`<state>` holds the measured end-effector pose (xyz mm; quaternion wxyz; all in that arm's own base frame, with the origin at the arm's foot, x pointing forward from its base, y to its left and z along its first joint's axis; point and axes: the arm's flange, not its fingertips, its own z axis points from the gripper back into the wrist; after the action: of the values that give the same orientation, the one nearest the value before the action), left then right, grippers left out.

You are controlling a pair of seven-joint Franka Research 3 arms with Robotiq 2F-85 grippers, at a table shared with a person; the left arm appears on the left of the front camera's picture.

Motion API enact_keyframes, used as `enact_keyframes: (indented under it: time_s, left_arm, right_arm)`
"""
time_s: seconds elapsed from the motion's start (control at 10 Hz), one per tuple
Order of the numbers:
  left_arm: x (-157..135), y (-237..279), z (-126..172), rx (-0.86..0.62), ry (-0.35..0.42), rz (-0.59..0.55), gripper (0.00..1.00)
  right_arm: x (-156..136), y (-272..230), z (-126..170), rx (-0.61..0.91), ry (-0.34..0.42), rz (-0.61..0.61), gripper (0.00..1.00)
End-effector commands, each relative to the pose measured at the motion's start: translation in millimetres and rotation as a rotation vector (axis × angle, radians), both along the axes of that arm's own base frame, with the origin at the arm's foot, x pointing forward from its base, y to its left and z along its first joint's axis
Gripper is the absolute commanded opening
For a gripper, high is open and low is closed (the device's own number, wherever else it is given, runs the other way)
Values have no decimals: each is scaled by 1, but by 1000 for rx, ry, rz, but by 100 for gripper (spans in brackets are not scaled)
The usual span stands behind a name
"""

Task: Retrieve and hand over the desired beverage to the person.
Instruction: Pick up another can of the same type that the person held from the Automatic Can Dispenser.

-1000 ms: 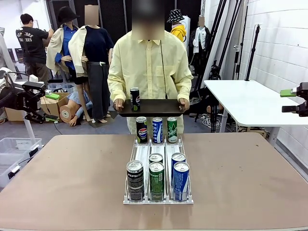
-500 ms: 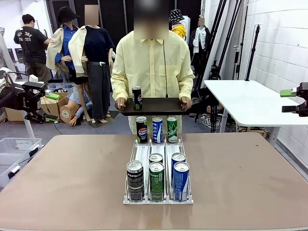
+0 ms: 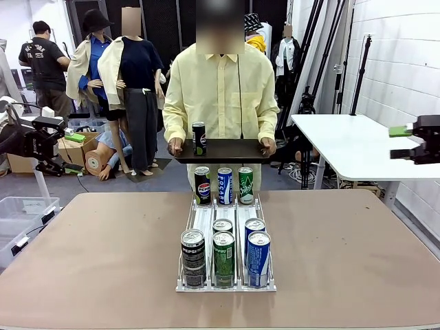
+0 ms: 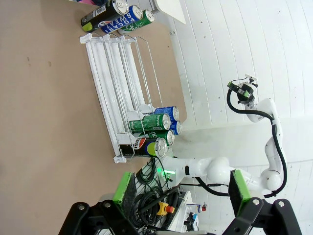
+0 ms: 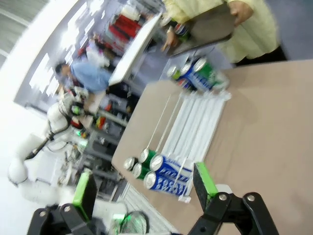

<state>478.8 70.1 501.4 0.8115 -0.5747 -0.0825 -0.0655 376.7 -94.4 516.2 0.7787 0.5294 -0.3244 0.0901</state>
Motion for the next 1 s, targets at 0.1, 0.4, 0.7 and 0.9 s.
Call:
enact_keyframes:
  time_s: [0.1,0.4,0.7,0.9]
  left_arm:
    - [0,1,1,1,-1,2,100]
    - [0,1,1,1,-1,2,100]
    - [0,1,1,1,-1,2,100]
    - [0,1,1,1,-1,2,100]
  right_arm:
    - [19,52,21,-77,51,166,100]
    - [44,118,32,-228,105,279,100]
    - [56,191,40,-405,158,385,100]
    - [62,230,39,-506,187,452,100]
